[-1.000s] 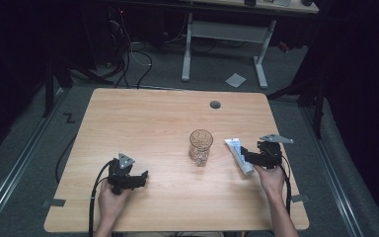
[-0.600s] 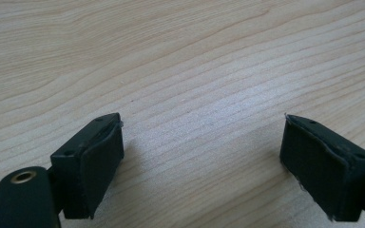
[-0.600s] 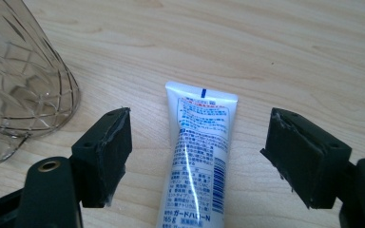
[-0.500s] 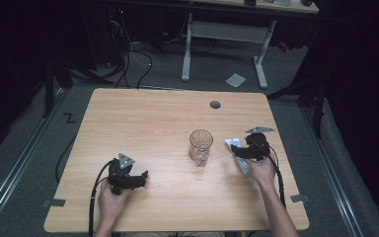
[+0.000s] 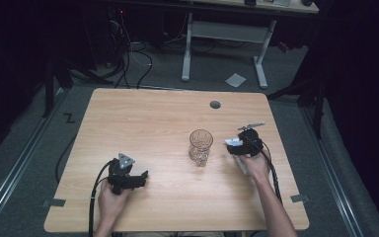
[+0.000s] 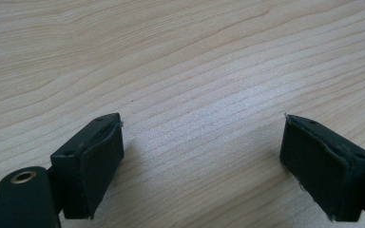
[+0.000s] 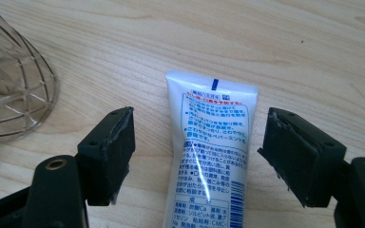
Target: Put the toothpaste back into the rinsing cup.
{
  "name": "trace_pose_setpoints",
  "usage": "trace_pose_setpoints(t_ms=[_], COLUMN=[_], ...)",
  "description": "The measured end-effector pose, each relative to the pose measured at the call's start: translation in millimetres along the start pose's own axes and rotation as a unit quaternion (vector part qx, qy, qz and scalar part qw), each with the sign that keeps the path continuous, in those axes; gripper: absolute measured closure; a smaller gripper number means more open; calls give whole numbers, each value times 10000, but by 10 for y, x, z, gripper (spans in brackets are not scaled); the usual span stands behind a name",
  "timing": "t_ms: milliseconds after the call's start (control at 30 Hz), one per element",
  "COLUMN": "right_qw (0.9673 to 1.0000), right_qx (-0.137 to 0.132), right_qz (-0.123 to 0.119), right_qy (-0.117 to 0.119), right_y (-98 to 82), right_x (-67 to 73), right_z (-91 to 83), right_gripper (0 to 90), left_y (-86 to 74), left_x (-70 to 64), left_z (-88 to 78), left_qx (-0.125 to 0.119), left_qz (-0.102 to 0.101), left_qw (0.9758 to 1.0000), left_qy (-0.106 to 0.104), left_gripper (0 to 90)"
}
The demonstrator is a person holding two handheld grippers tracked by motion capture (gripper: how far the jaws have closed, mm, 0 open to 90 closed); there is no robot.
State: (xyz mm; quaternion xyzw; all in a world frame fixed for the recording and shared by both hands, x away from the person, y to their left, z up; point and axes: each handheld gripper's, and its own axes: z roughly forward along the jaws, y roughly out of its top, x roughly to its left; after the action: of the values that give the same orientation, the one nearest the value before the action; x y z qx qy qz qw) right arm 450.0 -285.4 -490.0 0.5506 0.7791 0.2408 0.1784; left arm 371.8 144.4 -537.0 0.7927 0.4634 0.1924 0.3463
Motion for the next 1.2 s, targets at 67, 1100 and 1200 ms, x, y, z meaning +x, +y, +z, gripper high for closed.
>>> trace_pose_setpoints(t_ms=[67,1100,1200], right_qw=[10000,9983,9986], right_qx=[47,586,534], right_qz=[11,38,20], right_qy=[-42,-39,25], right_y=[-2,-31,-37], right_x=[-12,-26,-26], right_z=[25,145,130], right_gripper=[273,495,541], left_y=[0,0,0], left_x=[0,0,0], left_z=[0,0,0], left_qx=[0,-2,-2], left_qz=[-1,0,2], left_qw=[10000,10000,10000], left_qy=[1,-1,-1], left_gripper=[148,148,148])
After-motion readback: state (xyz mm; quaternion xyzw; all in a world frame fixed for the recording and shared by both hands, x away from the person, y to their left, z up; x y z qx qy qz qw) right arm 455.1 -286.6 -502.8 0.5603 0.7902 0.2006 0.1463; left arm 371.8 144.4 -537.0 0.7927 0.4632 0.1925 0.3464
